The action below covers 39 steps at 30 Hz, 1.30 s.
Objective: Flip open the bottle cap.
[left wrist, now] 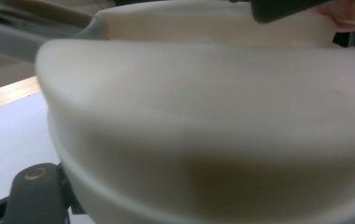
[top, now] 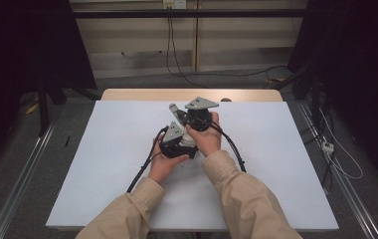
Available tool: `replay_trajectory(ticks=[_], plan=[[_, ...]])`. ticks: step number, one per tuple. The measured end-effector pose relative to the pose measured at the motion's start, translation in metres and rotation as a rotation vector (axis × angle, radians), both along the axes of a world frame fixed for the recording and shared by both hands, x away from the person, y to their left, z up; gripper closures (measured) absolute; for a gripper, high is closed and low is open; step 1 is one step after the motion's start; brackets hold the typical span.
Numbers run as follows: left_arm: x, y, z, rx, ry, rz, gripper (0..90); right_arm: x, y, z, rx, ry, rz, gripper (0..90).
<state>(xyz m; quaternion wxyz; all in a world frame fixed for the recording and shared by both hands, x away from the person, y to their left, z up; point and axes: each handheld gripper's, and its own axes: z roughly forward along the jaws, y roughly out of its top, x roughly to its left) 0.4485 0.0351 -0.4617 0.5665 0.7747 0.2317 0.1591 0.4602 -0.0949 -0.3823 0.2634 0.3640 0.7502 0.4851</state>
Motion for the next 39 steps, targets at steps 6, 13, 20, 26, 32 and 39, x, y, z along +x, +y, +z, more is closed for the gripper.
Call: replay_trajectory(ticks=[6, 13, 20, 26, 32, 39], plan=[[0.0, 0.0, 0.0, -0.001, 0.0, 0.0, 18.9, 0.0, 0.001, 0.0, -0.015, -0.007, 0.002, 90.0], [0.0, 0.0, 0.0, -0.002, 0.005, -0.001, 18.8, 0.0, 0.001, 0.0, -0.004, 0.002, -0.007, 90.0], [0.0, 0.0, 0.0, -0.009, 0.003, -0.008, 18.1, 0.0, -0.003, -0.001, 0.017, 0.004, 0.002, 90.0], [0.0, 0.003, 0.002, 0.024, -0.001, -0.013, 14.9, -0.002, -0.004, -0.002, 0.023, 0.012, 0.003, 88.7], [-0.003, 0.005, 0.005, 0.028, 0.026, -0.028, 11.9, -0.005, -0.006, -0.001, 0.016, 0.0, 0.009, 79.3], [-0.004, 0.015, 0.007, 0.017, 0.065, -0.035, 8.3, -0.012, -0.014, 0.003, 0.036, -0.002, 0.009, 67.0]])
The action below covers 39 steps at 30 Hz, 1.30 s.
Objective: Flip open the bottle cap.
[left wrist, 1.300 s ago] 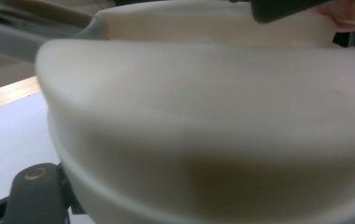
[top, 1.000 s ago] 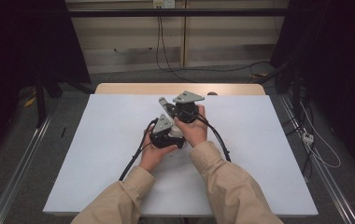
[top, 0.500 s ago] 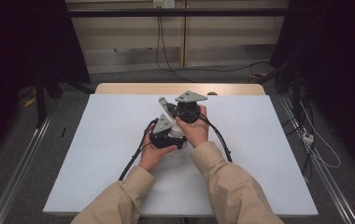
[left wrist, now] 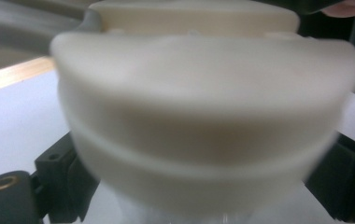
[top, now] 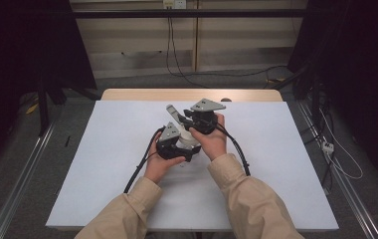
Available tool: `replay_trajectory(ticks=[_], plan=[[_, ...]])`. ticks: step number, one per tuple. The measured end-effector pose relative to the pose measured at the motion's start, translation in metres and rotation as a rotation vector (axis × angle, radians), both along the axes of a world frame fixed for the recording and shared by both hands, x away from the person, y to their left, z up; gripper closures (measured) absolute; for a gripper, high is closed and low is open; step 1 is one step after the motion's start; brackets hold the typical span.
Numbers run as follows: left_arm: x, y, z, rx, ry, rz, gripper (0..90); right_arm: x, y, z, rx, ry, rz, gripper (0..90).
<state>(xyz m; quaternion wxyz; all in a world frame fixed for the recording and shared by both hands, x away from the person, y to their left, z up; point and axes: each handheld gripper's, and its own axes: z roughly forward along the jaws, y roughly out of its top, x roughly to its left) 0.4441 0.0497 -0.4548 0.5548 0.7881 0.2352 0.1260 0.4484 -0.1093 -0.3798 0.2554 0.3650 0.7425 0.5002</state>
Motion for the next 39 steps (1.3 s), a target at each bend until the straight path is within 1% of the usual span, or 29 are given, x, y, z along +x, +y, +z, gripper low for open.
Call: replay_trajectory(ticks=[4, 6, 11, 12, 13, 15, 17, 19, 20, 23, 25, 26, 29, 30, 32, 34, 35, 36, 37, 39], plan=[[-0.002, 0.001, 0.003, -0.012, 0.014, 0.0, 7.0, -0.006, -0.006, 0.0, 0.004, -0.008, -0.001, 62.5], [-0.003, 0.002, 0.004, -0.006, 0.027, -0.001, 6.8, -0.01, -0.009, 0.001, -0.004, -0.018, -0.001, 60.1], [-0.007, 0.013, 0.005, -0.02, 0.041, 0.005, 6.9, -0.016, -0.016, 0.004, 0.009, -0.013, 0.0, 50.5], [-0.008, 0.014, 0.006, -0.014, 0.037, 0.007, 6.8, -0.017, -0.017, 0.005, 0.011, -0.013, -0.001, 47.5], [-0.01, 0.015, 0.006, -0.018, 0.039, 0.011, 6.8, -0.019, -0.019, 0.006, 0.01, -0.012, -0.005, 45.0], [-0.013, 0.018, 0.007, 0.007, 0.033, 0.01, 6.8, -0.023, -0.022, 0.008, 0.018, -0.015, -0.008, 42.3], [-0.016, 0.022, 0.008, 0.004, 0.042, 0.005, 6.1, -0.028, -0.025, 0.009, 0.023, -0.014, -0.009, 36.3], [-0.019, 0.027, 0.009, -0.001, 0.049, 0.008, 5.8, -0.033, -0.03, 0.009, 0.028, -0.006, -0.006, 33.9], [-0.02, 0.032, 0.01, -0.002, 0.047, 0.009, 5.8, -0.036, -0.032, 0.008, 0.03, -0.007, -0.002, 33.3], [-0.024, 0.041, 0.013, -0.005, 0.044, 0.023, 5.8, -0.044, -0.039, 0.005, 0.036, 0.001, 0.008, 29.3], [-0.027, 0.047, 0.015, -0.01, 0.053, 0.03, 5.8, -0.05, -0.044, 0.002, 0.04, 0.001, 0.011, 28.3], [-0.028, 0.05, 0.015, -0.015, 0.054, 0.029, 5.8, -0.053, -0.047, 0.0, 0.044, 0.005, 0.013, 27.0], [-0.033, 0.058, 0.017, -0.01, 0.054, 0.033, 5.8, -0.061, -0.055, -0.007, 0.046, 0.015, 0.016, 25.3], [-0.035, 0.06, 0.017, -0.017, 0.057, 0.032, 5.8, -0.064, -0.058, -0.008, 0.045, 0.022, 0.02, 24.2], [-0.038, 0.065, 0.017, -0.016, 0.058, 0.033, 5.9, -0.069, -0.064, -0.012, 0.057, 0.016, 0.015, 23.6], [-0.04, 0.068, 0.018, -0.011, 0.055, 0.033, 5.9, -0.074, -0.07, -0.015, 0.065, 0.021, 0.017, 21.8], [-0.041, 0.07, 0.018, -0.016, 0.057, 0.035, 6.0, -0.077, -0.072, -0.016, 0.068, 0.022, 0.016, 21.7], [-0.042, 0.071, 0.018, -0.019, 0.06, 0.033, 6.2, -0.08, -0.075, -0.018, 0.067, 0.021, 0.015, 21.4], [-0.043, 0.073, 0.018, -0.011, 0.062, 0.032, 6.1, -0.082, -0.078, -0.019, 0.068, 0.024, 0.012, 20.8], [-0.045, 0.076, 0.018, -0.006, 0.062, 0.035, 6.0, -0.085, -0.083, -0.022, 0.058, 0.031, 0.011, 19.3]])
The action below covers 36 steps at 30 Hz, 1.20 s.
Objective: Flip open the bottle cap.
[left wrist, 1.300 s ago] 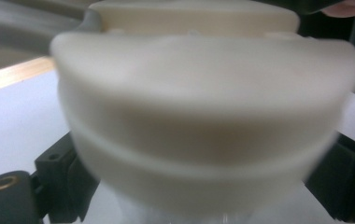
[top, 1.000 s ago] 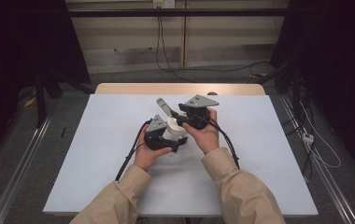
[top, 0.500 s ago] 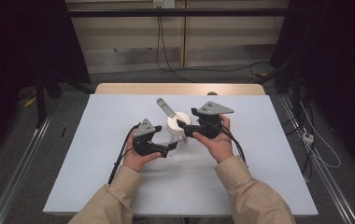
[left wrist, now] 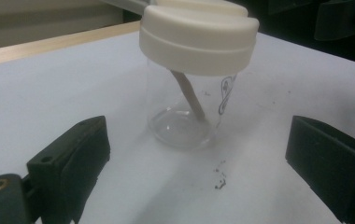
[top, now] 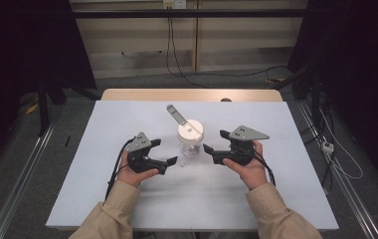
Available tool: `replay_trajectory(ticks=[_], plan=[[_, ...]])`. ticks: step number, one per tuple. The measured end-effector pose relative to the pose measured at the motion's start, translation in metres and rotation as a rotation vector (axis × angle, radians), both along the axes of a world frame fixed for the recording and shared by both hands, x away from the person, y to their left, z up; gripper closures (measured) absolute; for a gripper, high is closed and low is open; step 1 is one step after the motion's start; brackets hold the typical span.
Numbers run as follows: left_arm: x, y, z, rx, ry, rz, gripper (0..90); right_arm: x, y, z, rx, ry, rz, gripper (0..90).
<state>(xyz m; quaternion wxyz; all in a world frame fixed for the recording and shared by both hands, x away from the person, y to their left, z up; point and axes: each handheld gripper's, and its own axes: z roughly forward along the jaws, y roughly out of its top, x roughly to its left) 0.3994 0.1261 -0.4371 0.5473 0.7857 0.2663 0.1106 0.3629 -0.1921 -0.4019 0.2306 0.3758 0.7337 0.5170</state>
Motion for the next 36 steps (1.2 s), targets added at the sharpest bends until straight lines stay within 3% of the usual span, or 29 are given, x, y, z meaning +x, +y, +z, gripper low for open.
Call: replay_trajectory(ticks=[14, 17, 36], plan=[[-0.013, 0.031, -0.002, 0.041, -0.006, 0.022, 5.3, -0.025, -0.032, -0.026, -0.008, 0.051, -0.022, 15.4], [-0.015, 0.035, -0.004, 0.043, 0.008, 0.03, 5.3, -0.03, -0.038, -0.031, -0.007, 0.058, -0.031, 15.4], [-0.027, 0.077, -0.008, 0.069, 0.023, 0.097, 5.4, -0.053, -0.061, -0.043, -0.038, 0.079, -0.064, 15.2]])
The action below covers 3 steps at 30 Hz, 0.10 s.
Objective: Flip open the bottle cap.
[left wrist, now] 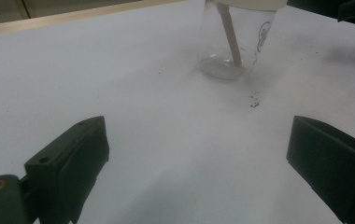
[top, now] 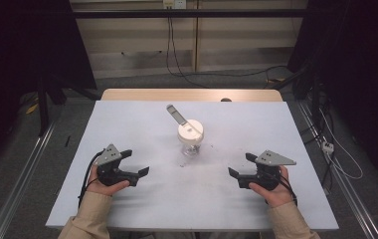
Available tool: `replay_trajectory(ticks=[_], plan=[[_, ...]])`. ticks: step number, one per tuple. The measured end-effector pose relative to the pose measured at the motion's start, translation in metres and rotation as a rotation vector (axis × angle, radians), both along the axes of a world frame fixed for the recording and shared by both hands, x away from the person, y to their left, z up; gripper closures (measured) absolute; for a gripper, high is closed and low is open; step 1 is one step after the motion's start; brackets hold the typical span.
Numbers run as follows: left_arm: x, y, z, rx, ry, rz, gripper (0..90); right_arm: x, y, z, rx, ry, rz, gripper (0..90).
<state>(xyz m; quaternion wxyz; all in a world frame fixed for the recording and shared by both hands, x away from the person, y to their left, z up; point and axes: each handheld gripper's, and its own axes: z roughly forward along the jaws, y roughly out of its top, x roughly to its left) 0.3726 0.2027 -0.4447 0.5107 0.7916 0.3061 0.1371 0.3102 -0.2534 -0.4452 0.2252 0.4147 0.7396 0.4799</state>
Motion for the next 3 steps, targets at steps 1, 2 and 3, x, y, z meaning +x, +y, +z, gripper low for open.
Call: replay_trajectory(ticks=[1, 2, 3], plan=[[0.0, 0.0007, 0.0001, 0.008, -0.001, 0.001, 5.4, -0.0006, -0.0002, -0.0005, -0.006, -0.003, -0.002, 15.1], [0.0, 0.0011, 0.0002, 0.006, 0.001, 0.004, 5.4, -0.0013, -0.0004, -0.0006, -0.009, -0.001, 0.0, 15.1], [0.0, 0.001, 0.0002, -0.002, 0.0, 0.007, 5.4, -0.0016, -0.0007, -0.0008, -0.006, -0.001, 0.003, 14.9]])
